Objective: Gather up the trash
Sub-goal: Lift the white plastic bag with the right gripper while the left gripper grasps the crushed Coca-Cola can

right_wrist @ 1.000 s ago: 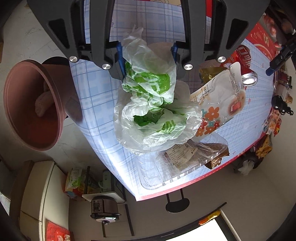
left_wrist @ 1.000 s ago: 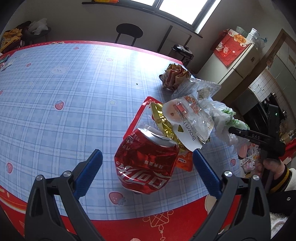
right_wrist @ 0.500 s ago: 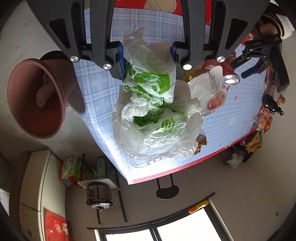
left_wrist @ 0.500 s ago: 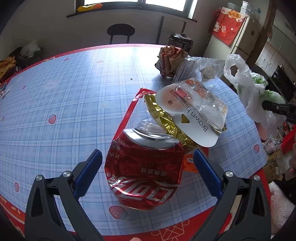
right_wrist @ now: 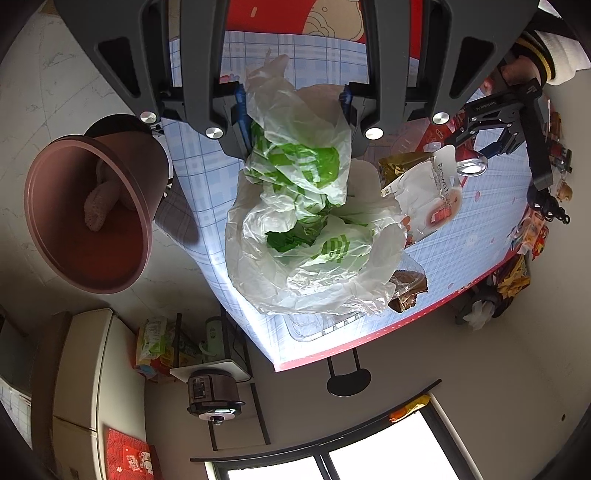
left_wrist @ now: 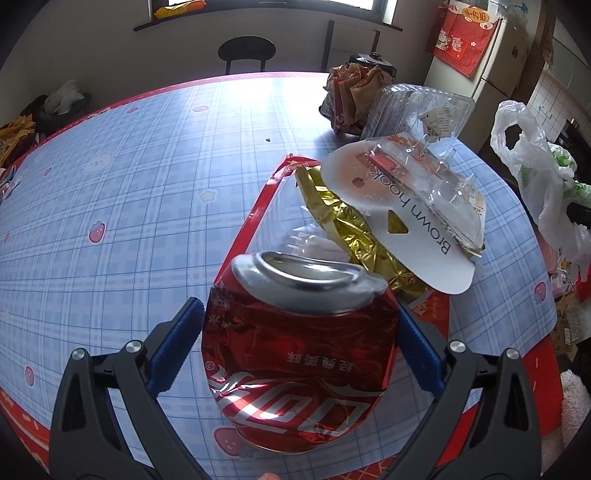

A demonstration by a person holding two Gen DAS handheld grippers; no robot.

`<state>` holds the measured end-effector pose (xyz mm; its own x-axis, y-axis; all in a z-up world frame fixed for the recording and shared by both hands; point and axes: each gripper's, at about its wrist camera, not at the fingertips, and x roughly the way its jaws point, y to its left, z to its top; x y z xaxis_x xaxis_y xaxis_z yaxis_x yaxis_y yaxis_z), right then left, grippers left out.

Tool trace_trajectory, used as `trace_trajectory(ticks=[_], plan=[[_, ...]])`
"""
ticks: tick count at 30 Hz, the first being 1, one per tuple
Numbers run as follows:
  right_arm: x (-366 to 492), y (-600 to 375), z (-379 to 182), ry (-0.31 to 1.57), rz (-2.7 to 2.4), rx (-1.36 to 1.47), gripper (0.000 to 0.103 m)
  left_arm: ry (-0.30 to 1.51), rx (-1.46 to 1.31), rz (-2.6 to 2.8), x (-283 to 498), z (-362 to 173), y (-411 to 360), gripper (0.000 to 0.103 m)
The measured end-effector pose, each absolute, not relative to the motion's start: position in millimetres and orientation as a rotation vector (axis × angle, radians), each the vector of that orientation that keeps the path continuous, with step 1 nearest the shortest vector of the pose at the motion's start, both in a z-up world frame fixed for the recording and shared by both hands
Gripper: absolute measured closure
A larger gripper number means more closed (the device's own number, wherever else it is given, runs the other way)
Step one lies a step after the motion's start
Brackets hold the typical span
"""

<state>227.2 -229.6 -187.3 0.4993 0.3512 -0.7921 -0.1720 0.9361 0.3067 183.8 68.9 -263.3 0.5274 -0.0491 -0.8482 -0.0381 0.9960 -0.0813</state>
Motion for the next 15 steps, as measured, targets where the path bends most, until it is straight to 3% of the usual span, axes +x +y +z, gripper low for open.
trace_trajectory(ticks=[15], plan=[[229,-228,-170,0.94,0.36,0.183,0.067,0.904,-0.267,0.075,142,-216,130,0.008]])
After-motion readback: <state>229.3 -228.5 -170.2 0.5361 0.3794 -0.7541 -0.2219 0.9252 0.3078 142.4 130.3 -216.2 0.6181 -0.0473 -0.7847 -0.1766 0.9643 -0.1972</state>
